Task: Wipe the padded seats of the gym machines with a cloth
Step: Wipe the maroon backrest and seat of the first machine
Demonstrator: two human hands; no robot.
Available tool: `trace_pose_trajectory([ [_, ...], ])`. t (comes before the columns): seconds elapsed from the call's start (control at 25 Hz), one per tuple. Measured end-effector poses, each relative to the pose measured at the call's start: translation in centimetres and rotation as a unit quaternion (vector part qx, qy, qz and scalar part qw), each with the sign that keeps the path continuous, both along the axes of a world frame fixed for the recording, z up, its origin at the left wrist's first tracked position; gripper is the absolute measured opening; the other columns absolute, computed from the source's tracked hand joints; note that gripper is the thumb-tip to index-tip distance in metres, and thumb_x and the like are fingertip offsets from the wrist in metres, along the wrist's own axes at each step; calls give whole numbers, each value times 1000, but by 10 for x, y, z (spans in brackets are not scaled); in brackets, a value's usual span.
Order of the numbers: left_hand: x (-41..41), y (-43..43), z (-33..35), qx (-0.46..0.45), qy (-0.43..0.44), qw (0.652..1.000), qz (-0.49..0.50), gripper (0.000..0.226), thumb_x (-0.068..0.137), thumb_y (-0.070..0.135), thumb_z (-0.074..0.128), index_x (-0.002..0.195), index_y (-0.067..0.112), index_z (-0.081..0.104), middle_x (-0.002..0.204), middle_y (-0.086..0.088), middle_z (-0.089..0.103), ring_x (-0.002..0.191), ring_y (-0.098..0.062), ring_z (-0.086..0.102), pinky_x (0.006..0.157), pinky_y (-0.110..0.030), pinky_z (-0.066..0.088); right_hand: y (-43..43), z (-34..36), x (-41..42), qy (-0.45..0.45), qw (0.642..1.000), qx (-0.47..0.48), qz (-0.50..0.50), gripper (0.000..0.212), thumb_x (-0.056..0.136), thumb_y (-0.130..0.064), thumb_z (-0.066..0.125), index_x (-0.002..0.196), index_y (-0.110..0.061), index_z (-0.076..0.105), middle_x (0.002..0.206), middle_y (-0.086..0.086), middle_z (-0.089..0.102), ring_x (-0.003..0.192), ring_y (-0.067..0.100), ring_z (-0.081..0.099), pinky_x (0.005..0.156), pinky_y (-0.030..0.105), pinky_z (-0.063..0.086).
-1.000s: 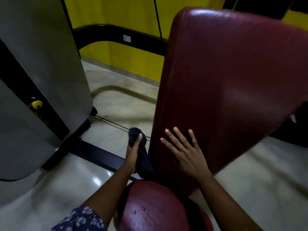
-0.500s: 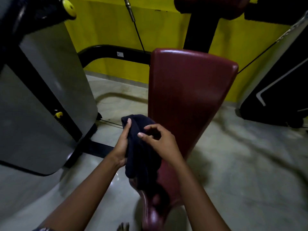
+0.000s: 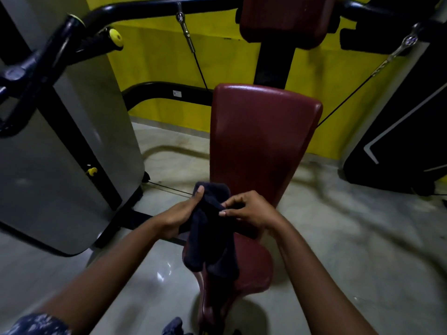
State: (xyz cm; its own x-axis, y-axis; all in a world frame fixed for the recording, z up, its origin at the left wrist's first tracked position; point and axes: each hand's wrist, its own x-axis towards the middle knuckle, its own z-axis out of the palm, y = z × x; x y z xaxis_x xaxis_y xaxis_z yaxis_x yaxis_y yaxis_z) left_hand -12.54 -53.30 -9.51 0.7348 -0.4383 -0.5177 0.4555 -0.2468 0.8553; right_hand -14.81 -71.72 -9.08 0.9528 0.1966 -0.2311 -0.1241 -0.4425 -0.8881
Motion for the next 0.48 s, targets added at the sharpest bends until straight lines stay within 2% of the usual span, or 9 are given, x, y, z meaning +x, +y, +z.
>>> trace_pose_trajectory([
  [0.08, 0, 15, 1, 20, -16, 998, -59, 29, 96, 40, 35, 99, 24, 59, 85, 9, 70, 72, -3, 68, 55, -11, 50, -20, 5, 5, -24, 997, -70, 13, 17, 78, -18, 74, 95, -16, 74, 88, -3, 71, 82, 1, 61, 74, 18, 45],
  [0.16, 2, 26, -4, 39, -44, 992, -115, 18, 94, 26, 47, 106, 24, 60, 95, 7, 72, 84, -4, 70, 67, -15, 54, -32, 8, 14, -33, 992, -122, 10, 17, 82, -18, 71, 98, -16, 73, 89, -4, 71, 82, 1, 60, 69, 13, 43],
  [0.24, 3, 30, -11, 61, -82, 984, -146, 23, 88, 17, 59, 110, 25, 60, 104, 7, 71, 97, -10, 68, 80, -21, 54, -32, 11, 29, -40, 984, -168, 34, 19, 85, -18, 68, 103, -14, 72, 88, -5, 70, 79, 0, 58, 58, 8, 38],
  [0.32, 2, 23, -14, 66, -79, 979, -178, 34, 79, 25, 71, 111, 20, 63, 108, 3, 72, 104, -15, 66, 87, -26, 52, -18, 7, 45, -65, 976, -201, 55, 22, 86, -19, 66, 107, -13, 71, 100, 0, 70, 90, 5, 58, 61, 13, 35],
  [0.4, -1, 10, -15, 49, -30, 987, -153, 35, 81, 30, 68, 110, 10, 64, 107, -6, 72, 100, -20, 67, 90, -32, 53, 0, 2, 47, -99, 977, -187, 36, 23, 87, -16, 64, 110, -13, 69, 104, 0, 66, 99, 8, 57, 71, 13, 34],
  [0.48, -2, 1, -19, 18, 3, 997, -76, 31, 88, 29, 60, 110, 9, 64, 106, -8, 71, 98, -20, 67, 89, -34, 53, 1, -10, 34, -128, 986, -93, -52, 21, 87, -14, 64, 108, -14, 69, 107, -2, 67, 100, 8, 58, 78, 13, 38],
])
